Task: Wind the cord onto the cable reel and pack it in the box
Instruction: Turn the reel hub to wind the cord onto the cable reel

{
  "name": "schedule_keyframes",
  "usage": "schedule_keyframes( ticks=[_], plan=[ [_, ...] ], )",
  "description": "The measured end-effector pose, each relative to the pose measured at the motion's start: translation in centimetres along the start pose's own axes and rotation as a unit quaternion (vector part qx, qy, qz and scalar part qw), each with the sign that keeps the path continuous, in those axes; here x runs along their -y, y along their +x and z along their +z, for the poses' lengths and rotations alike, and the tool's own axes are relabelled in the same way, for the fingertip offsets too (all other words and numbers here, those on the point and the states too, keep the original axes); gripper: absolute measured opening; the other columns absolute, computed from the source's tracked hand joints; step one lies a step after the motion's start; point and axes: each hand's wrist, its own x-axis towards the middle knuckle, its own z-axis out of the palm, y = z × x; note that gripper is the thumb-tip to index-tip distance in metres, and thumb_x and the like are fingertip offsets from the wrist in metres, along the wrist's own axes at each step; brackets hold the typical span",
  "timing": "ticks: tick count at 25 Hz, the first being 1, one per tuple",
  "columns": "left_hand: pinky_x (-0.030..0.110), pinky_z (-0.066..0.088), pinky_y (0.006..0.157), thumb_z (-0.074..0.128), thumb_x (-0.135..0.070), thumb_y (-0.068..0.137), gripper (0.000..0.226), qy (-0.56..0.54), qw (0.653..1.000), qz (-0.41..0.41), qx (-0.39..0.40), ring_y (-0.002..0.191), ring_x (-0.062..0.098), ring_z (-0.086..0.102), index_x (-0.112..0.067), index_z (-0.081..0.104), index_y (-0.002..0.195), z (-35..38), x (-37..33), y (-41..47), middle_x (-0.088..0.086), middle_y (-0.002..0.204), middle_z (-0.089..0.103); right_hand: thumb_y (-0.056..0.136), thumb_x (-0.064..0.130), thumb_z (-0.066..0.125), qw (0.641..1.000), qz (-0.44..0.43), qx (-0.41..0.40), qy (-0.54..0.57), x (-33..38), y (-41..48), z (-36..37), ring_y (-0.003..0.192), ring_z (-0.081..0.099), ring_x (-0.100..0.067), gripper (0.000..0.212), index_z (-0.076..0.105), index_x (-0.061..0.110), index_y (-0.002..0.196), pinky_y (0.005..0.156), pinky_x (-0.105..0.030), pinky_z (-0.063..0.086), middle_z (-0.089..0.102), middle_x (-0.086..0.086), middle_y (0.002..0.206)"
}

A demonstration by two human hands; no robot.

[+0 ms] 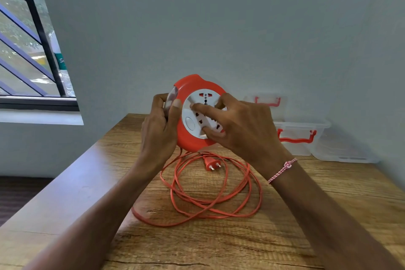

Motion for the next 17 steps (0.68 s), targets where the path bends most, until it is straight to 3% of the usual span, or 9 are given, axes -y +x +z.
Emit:
schedule_keyframes(
  ticks=[2, 4, 8, 12, 15, 17],
  plan=[
    [0.059, 0.062, 0.060, 0.037, -0.070, 0.098, 0.039, 0.012, 1.000, 0.015, -0.003, 0.069, 0.024, 0.075, -0.035, 0.049, 0.111, 0.1, -0.1, -0.1, 0.004, 0.083, 0.072, 0.089, 0.068, 0.061, 0.998, 0.055, -0.006, 0.028, 0.7, 0.3, 0.3, 0.063, 0.068, -0.023, 0.060, 0.063, 0.029, 0.134, 0.052, -0.024, 0.039, 0.074, -0.003, 0.090],
    [0.058, 0.062, 0.061, 0.036, -0.067, 0.100, 0.043, 0.036, 0.999, 0.040, -0.003, 0.069, 0.025, 0.075, -0.029, 0.047, 0.116, 0.3, -0.2, -0.3, 0.007, 0.084, 0.072, 0.086, 0.074, 0.058, 0.990, 0.123, -0.032, 0.068, 1.3, 0.5, 0.5, 0.054, 0.063, -0.022, 0.065, 0.063, 0.018, 0.118, 0.049, -0.022, 0.035, 0.070, -0.001, 0.072],
    [0.057, 0.063, 0.066, 0.036, -0.066, 0.100, 0.044, 0.052, 0.997, 0.055, 0.002, 0.075, 0.019, 0.076, -0.027, 0.047, 0.118, 0.4, -0.2, -0.4, 0.001, 0.089, 0.074, 0.085, 0.076, 0.056, 0.976, 0.180, -0.032, 0.122, 1.6, 0.4, 0.8, 0.057, 0.064, -0.018, 0.064, 0.058, 0.017, 0.108, 0.050, -0.019, 0.028, 0.071, 0.002, 0.075],
    [0.058, 0.063, 0.068, 0.035, -0.070, 0.098, 0.049, 0.045, 0.999, 0.023, -0.004, 0.075, 0.023, 0.076, -0.026, 0.048, 0.118, 0.3, 0.2, -0.1, 0.005, 0.089, 0.074, 0.093, 0.067, 0.055, 0.990, 0.103, -0.009, 0.092, 0.7, 0.2, 0.7, 0.062, 0.065, -0.019, 0.056, 0.058, 0.018, 0.118, 0.051, -0.021, 0.033, 0.068, 0.000, 0.104],
    [0.056, 0.062, 0.067, 0.035, -0.071, 0.098, 0.050, 0.030, 0.999, -0.003, -0.027, 0.070, 0.015, 0.073, -0.027, 0.052, 0.115, -0.1, 0.3, 0.2, -0.001, 0.081, 0.072, 0.097, 0.050, 0.061, 0.998, -0.018, 0.044, 0.043, -0.4, 0.0, 0.2, 0.072, 0.066, -0.020, 0.047, 0.053, 0.030, 0.139, 0.047, -0.023, 0.036, 0.059, -0.004, 0.124],
    [0.049, 0.063, 0.063, 0.036, -0.072, 0.097, 0.050, 0.014, 1.000, -0.014, -0.022, 0.068, 0.010, 0.072, -0.028, 0.052, 0.114, -0.2, 0.4, 0.3, -0.008, 0.077, 0.072, 0.099, 0.037, 0.064, 0.996, -0.053, 0.072, -0.019, -0.5, -0.2, 0.2, 0.081, 0.067, -0.020, 0.052, 0.046, 0.040, 0.147, 0.047, -0.023, 0.033, 0.055, -0.005, 0.132]
  ],
)
